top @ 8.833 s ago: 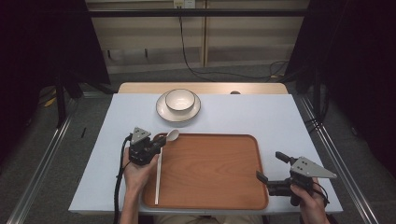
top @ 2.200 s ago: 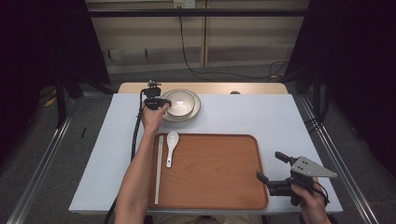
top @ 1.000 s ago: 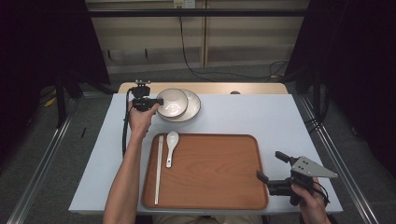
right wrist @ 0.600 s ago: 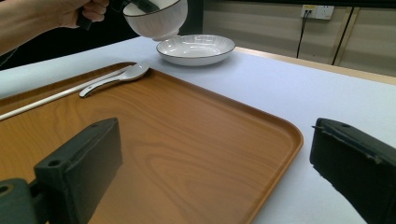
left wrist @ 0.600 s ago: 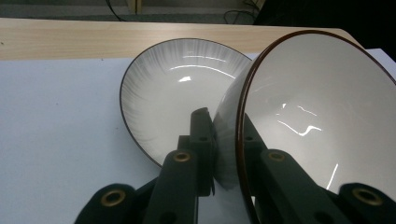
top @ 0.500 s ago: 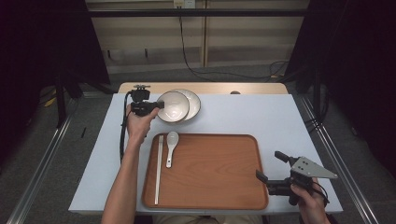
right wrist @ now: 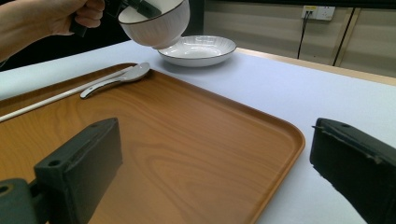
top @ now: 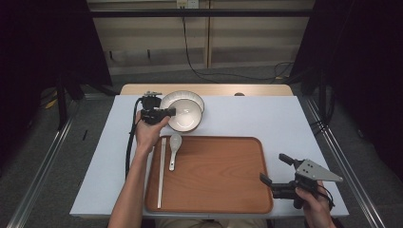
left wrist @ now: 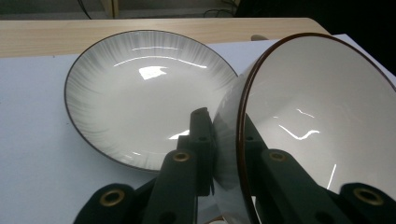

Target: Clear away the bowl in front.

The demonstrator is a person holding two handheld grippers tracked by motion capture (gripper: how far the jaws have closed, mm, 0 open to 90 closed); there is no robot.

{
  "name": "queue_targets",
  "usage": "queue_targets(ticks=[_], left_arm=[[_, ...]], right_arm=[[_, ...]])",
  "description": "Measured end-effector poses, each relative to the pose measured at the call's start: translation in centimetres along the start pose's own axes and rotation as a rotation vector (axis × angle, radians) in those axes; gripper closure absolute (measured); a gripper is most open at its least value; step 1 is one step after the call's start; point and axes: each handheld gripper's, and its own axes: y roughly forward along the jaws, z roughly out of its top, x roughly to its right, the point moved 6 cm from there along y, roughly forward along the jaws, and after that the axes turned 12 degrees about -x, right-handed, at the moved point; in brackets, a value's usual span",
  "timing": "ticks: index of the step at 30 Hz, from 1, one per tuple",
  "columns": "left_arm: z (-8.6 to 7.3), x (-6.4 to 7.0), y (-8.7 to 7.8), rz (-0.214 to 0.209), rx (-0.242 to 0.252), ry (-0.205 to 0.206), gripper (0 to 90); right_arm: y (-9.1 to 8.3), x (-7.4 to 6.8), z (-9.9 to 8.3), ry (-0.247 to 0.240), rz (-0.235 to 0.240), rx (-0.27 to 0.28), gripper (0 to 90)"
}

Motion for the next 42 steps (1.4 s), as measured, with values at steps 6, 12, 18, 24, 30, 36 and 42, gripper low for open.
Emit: queue_targets(ticks=[6,12,18,24,30,36,42], left_arm=[[-0.7,1.3,0.3,-0.030,-0.012,0.021,81.9],[-0.9,2.6,0.8,-0.054,-0.019,0.035,81.9],[-0.8,3.4,1.2,-0.064,-0.031,0.048,81.9],[-0.8,4.0,1.4,-0.093,-0.030,0.054,81.9],[-1.0,5.2,1.3,-0.104,-0.027,0.085,81.9],[-1.2,6.6,2.2,-0.123,-0.040,0.091,81.9],[-1.8,8.3,3.8,-0.148,-0.072,0.109,81.9]], right_arm=[[0.1,0.0,0.0,0.004,0.004,-0.001,2.0],[0.1,-0.1,0.0,0.006,0.004,0.001,2.0],[0.0,-0.1,0.0,0.001,0.004,-0.003,2.0],[0.0,0.0,-0.1,-0.007,0.002,-0.007,2.0],[0.1,0.0,0.0,-0.003,0.005,-0.007,2.0],[0.0,-0.1,0.0,-0.006,0.008,0.000,2.0],[0.0,-0.2,0.0,-0.003,0.017,0.000,2.0]])
